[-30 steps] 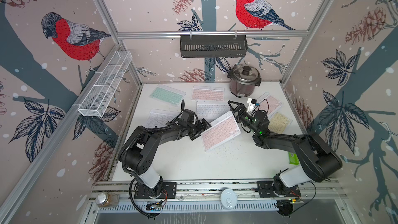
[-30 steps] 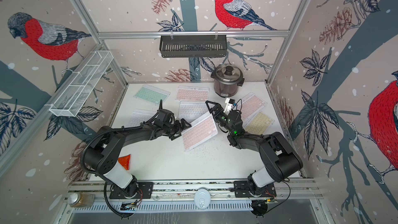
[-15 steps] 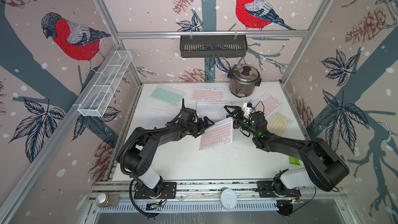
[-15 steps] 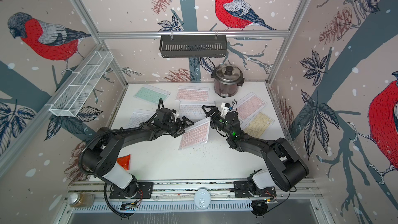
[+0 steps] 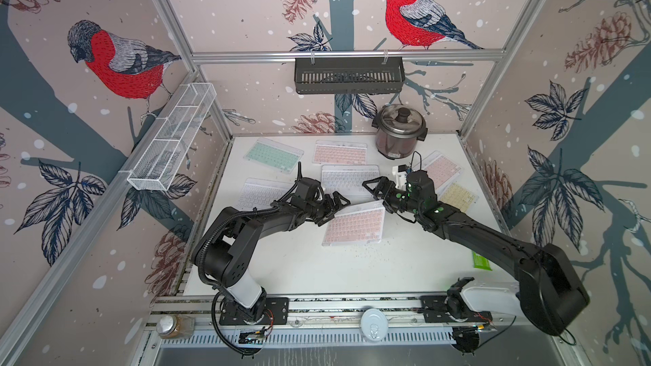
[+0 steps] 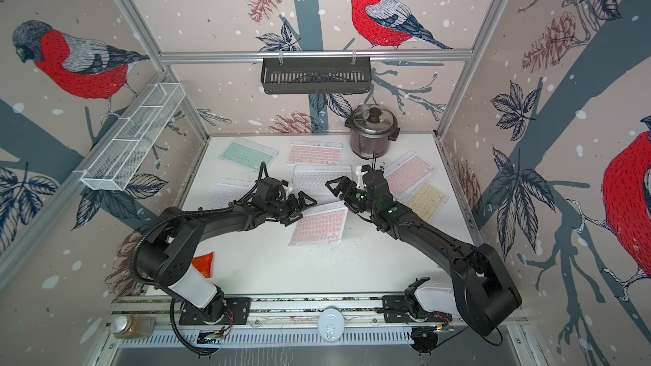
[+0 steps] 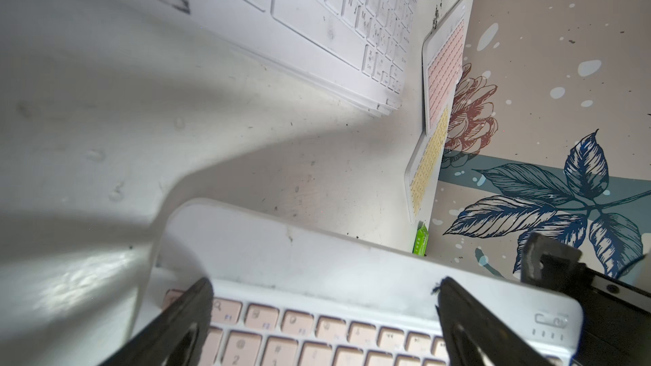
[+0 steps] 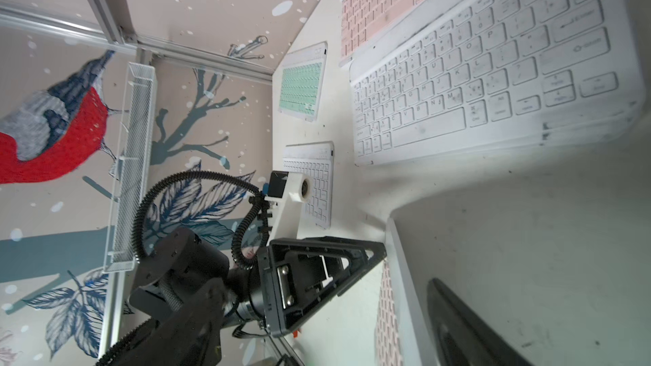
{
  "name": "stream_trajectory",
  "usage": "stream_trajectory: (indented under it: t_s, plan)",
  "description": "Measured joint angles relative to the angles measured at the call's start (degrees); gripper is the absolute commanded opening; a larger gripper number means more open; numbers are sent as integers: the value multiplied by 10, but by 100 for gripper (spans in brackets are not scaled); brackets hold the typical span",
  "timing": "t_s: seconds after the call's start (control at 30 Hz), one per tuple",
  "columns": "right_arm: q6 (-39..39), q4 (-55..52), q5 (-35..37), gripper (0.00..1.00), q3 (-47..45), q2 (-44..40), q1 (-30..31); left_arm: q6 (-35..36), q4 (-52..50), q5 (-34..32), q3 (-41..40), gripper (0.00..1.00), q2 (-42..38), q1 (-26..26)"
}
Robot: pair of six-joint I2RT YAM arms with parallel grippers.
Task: Stack the numeric keypads
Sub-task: Pick up the numeric keypad from the center of the board.
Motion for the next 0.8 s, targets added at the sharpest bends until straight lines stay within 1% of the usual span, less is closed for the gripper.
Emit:
stream_trajectory:
  t_s: [0.07, 0.17, 0.27, 0.33, 0.4, 0.5, 0.63, 0.73, 0.8]
  plan:
    - [-31, -51, -6, 74, 14, -5, 2, -1, 4, 2, -2, 99, 0, 0]
    - [-78, -123, -11, 59, 27, -5, 3, -2, 11, 3, -8, 98, 0, 0]
    - [-118, -181, -12, 51, 28, -4, 4, -3, 18, 3, -13, 98, 2, 0]
    - [-136, -208, -12, 46, 26, -4, 5, -3, 20, 4, -14, 98, 3, 0]
    - [-152, -231, -13, 46, 24, -4, 7, -3, 20, 4, -15, 98, 5, 0]
    - [-176, -257, -22, 41, 24, -3, 9, -3, 21, 5, -15, 99, 8, 0]
    - [-200, -289, -33, 27, 27, 5, 10, -3, 26, 7, -15, 98, 11, 0]
    - [-216, -309, -41, 22, 35, 11, 11, -3, 31, 7, -15, 99, 13, 0]
    - [-224, -315, -43, 14, 43, 11, 12, -3, 32, 7, -15, 98, 13, 0]
